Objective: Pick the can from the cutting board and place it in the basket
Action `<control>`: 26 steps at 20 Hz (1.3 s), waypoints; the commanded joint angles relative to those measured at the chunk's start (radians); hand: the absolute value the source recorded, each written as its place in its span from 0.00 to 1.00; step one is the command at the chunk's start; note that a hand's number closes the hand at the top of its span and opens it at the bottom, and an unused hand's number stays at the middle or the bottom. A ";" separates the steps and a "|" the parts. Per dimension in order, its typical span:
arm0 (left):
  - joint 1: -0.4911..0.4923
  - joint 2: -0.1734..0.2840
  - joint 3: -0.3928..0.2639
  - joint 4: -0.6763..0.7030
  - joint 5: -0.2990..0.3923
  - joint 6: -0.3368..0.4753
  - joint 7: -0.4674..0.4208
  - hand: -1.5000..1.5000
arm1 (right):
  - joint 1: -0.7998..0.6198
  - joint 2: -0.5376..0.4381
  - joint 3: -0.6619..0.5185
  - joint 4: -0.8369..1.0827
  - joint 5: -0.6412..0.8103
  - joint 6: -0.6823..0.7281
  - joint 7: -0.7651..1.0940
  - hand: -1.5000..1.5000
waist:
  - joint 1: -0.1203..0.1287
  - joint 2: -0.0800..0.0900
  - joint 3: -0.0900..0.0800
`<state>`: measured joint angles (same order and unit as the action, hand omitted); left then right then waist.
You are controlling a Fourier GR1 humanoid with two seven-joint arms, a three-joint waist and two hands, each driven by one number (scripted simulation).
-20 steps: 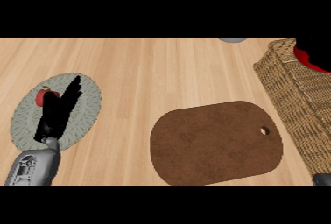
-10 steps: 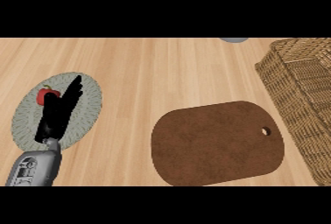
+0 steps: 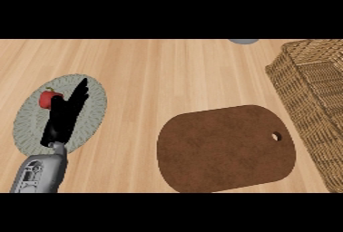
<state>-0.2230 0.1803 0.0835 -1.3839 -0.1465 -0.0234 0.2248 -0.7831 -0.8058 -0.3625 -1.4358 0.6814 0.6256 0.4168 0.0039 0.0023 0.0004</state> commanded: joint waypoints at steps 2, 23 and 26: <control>0.005 -0.010 -0.010 -0.006 -0.008 0.002 0.007 0.50 | 0.089 -0.030 -0.020 0.167 0.027 -0.139 -0.227 1.00 | 0.005 0.002 0.000; 0.007 0.007 0.020 -0.050 0.025 -0.037 0.044 0.50 | 0.128 0.079 -0.156 0.449 -0.105 -0.328 -0.379 0.00 | 0.004 -0.001 0.000; -0.006 -0.008 0.003 -0.001 -0.013 -0.009 0.004 0.50 | 0.105 0.121 -0.200 0.451 -0.129 -0.435 -0.390 0.00 | 0.002 0.001 0.000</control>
<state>-0.2068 0.1716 0.0860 -1.4084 -0.1521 -0.0355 0.2295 -0.6564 -0.7136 -0.5147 -1.0122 0.5822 0.2880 0.0591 0.0061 0.0016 0.0006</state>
